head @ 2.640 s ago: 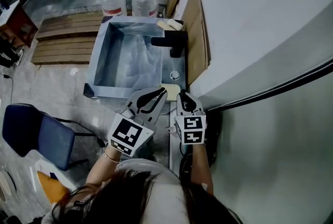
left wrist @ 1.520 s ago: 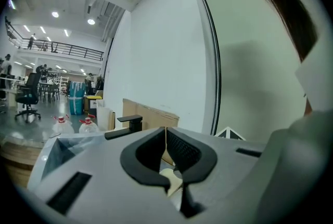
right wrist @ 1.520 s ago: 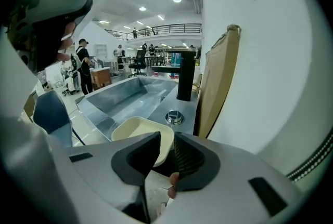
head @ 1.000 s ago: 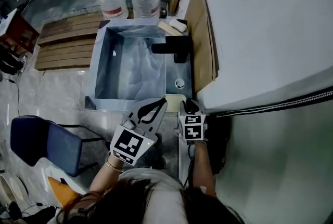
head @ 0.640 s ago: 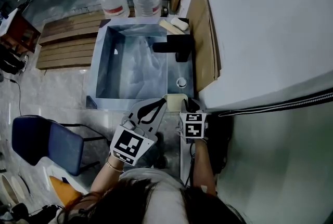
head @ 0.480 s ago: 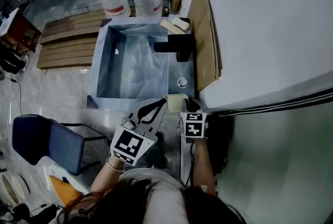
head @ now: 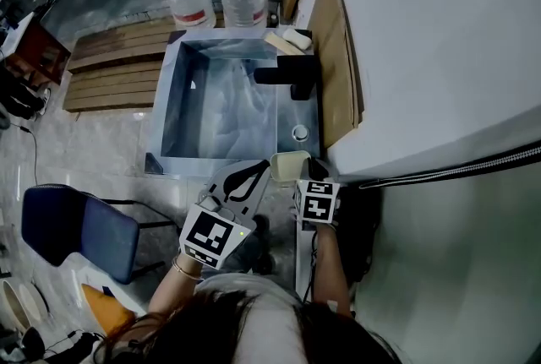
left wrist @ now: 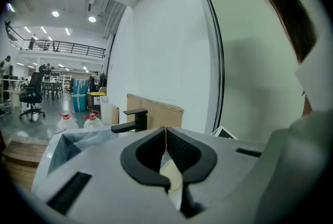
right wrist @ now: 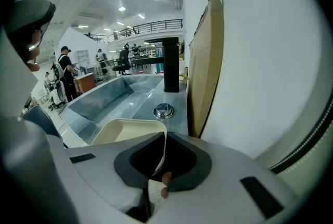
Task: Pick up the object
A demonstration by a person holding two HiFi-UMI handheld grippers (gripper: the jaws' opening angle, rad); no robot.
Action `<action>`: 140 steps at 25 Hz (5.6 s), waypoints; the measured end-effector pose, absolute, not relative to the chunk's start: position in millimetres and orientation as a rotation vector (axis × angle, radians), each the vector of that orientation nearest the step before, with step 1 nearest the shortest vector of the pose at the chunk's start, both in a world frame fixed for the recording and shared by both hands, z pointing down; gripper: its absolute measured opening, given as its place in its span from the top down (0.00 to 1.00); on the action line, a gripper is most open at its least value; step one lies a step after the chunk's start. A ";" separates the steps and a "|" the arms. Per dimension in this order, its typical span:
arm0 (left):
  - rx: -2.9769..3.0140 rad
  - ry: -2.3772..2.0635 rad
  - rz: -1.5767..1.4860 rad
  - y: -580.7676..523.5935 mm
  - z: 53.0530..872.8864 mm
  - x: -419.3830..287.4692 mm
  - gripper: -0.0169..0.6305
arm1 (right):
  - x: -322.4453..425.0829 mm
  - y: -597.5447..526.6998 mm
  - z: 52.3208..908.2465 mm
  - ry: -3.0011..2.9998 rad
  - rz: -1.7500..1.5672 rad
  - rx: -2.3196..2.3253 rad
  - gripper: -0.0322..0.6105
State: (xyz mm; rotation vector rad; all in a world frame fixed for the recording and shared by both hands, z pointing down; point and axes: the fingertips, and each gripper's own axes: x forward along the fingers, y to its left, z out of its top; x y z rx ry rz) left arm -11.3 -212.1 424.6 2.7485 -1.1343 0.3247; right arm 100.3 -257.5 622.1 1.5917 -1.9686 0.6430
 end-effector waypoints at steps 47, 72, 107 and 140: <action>2.839 -1.265 0.221 -112.2 370.6 -32.0 0.96 | 105.5 -176.5 494.7 -2.143 0.493 1.853 0.90; 2.884 -1.356 0.132 -21.5 333.6 -34.9 0.96 | 98.9 -86.2 398.7 -2.334 0.299 1.938 0.90; 2.896 -1.374 0.111 75.5 322.3 -36.0 0.96 | 106.3 34.1 332.1 -2.496 0.118 2.039 0.90; 2.934 -1.393 0.108 85.4 316.7 -24.4 0.96 | 114.7 56.2 325.9 -2.507 0.029 2.022 0.90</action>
